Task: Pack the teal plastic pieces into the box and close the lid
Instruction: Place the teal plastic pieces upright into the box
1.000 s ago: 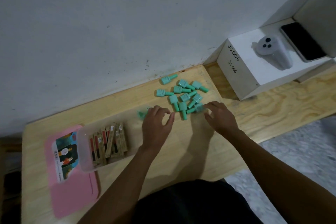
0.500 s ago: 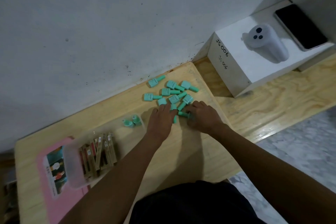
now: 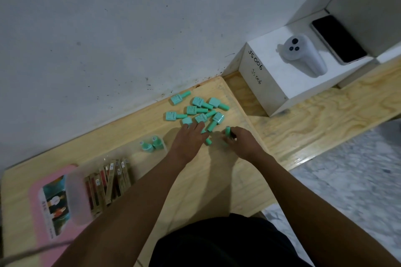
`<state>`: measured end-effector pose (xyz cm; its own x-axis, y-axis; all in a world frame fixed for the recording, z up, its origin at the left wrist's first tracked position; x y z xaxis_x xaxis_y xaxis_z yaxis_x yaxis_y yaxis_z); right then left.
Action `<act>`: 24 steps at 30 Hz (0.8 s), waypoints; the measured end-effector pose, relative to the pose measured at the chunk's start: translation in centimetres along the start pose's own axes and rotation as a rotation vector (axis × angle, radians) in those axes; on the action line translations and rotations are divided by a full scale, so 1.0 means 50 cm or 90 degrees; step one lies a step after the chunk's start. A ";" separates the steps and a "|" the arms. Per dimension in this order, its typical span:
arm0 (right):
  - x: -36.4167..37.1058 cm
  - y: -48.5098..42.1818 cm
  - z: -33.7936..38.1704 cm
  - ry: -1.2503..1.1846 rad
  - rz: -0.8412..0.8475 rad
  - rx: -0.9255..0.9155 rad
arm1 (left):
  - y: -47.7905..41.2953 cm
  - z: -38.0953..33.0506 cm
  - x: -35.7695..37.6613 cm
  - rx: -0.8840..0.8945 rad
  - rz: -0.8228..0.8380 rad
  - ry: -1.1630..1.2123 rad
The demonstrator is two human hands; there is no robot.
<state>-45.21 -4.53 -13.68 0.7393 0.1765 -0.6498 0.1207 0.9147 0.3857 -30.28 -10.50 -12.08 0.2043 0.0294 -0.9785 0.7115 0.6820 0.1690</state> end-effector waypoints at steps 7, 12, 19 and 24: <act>-0.017 0.027 0.021 -0.059 -0.072 0.003 | 0.014 0.008 0.020 -0.003 0.100 0.094; -0.017 0.031 0.027 -0.076 -0.108 0.009 | 0.051 -0.006 0.011 0.016 0.099 0.091; -0.007 0.040 0.031 -0.117 -0.147 0.014 | 0.059 0.029 -0.014 -0.213 0.213 -0.060; 0.001 0.048 0.051 -0.114 -0.152 -0.001 | 0.081 0.034 0.019 -0.258 0.291 -0.062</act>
<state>-43.21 -3.22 -11.12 0.7953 -0.1109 -0.5960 0.3049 0.9229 0.2350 -26.08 -8.94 -12.11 0.5026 0.3306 -0.7988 0.2288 0.8402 0.4917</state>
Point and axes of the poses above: each hand's wrist, its own y-axis away from the middle knuckle, its own x-axis out of the palm, z = x × y, the point moved 5 cm from there along -y, towards the middle knuckle, and after that the axes turned 7 degrees about -x, right-handed, at the moved point
